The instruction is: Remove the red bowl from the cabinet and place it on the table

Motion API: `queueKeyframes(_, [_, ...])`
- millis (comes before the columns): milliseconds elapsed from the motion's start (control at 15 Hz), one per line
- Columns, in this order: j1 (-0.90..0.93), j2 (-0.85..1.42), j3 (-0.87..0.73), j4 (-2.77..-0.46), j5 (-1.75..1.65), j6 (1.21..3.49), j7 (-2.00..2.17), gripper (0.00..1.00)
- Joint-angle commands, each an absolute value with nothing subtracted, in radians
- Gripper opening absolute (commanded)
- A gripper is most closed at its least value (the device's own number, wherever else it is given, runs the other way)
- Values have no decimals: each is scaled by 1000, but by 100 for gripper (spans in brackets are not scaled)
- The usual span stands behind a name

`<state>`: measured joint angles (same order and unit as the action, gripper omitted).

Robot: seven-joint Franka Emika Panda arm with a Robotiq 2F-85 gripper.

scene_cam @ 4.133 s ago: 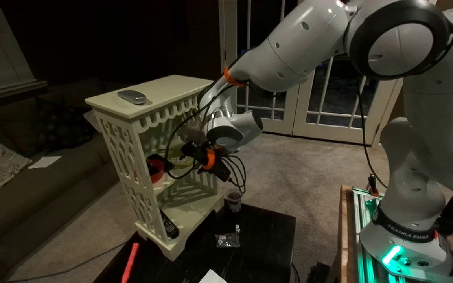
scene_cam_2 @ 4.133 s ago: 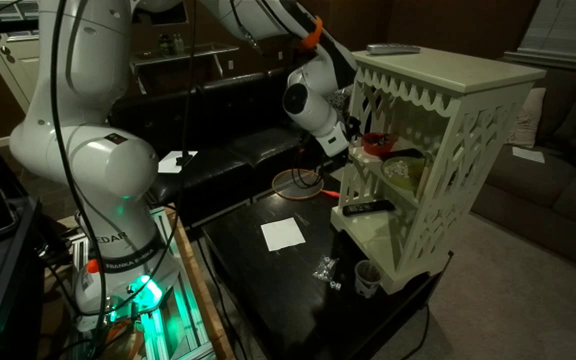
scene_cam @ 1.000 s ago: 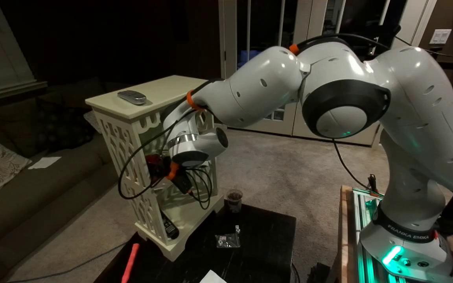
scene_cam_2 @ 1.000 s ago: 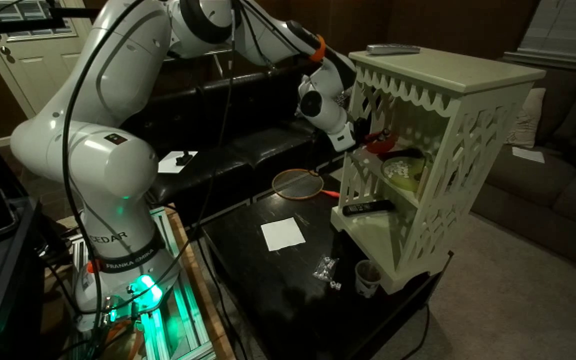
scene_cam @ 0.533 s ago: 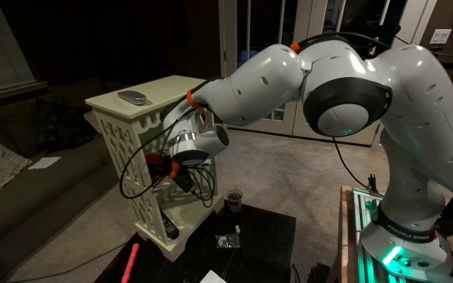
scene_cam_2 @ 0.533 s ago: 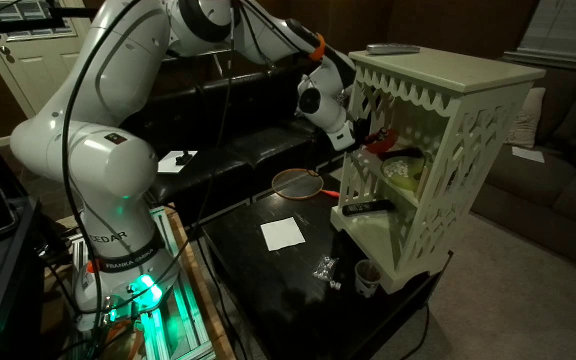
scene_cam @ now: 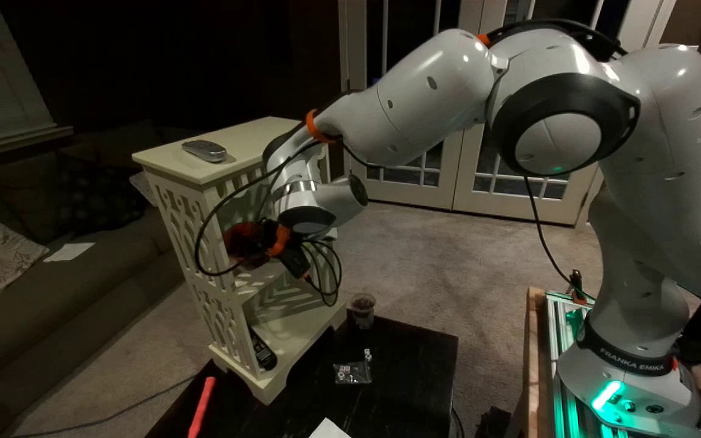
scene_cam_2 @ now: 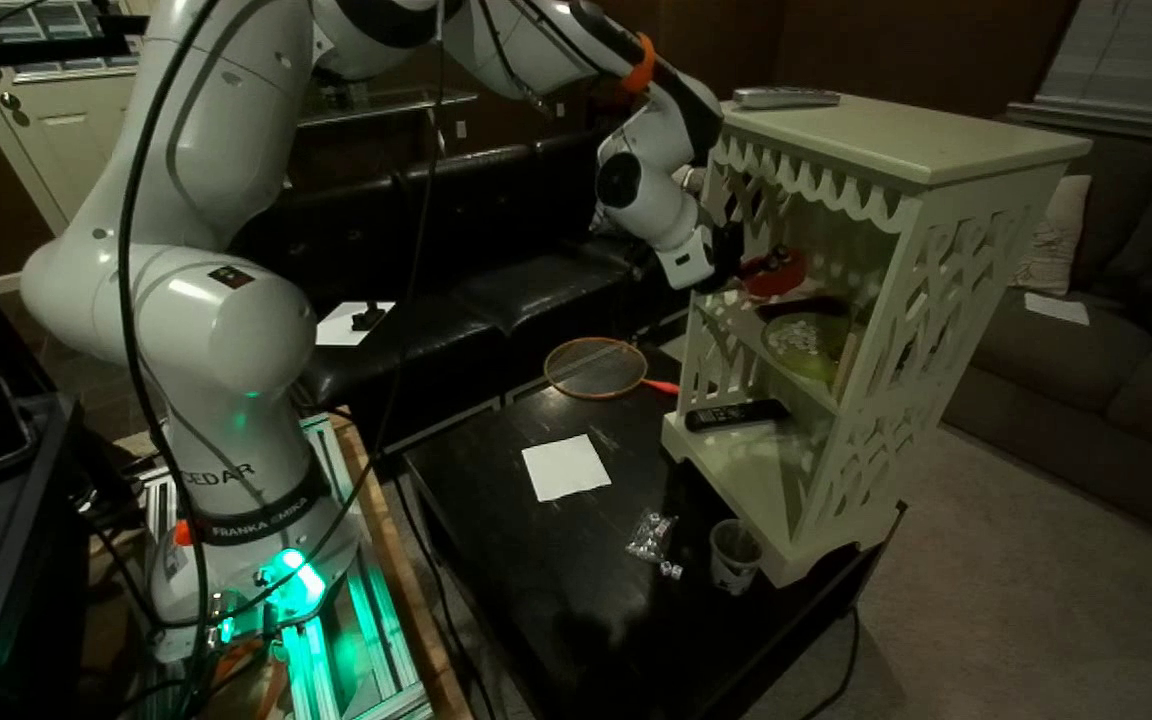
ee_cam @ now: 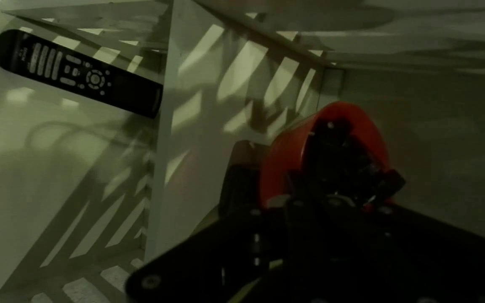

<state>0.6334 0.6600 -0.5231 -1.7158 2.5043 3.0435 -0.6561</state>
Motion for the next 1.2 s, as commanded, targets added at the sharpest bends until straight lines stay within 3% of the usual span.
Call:
queueKeyframes(0, [661, 505, -544, -1898, 2525, 2973, -695, 1])
queueKeyframes(400, [765, 313, -659, -2167, 2520, 2801, -779, 1])
queueKeyframes(1133, [804, 193, -630, -2503, 2463, 2673, -969, 1])
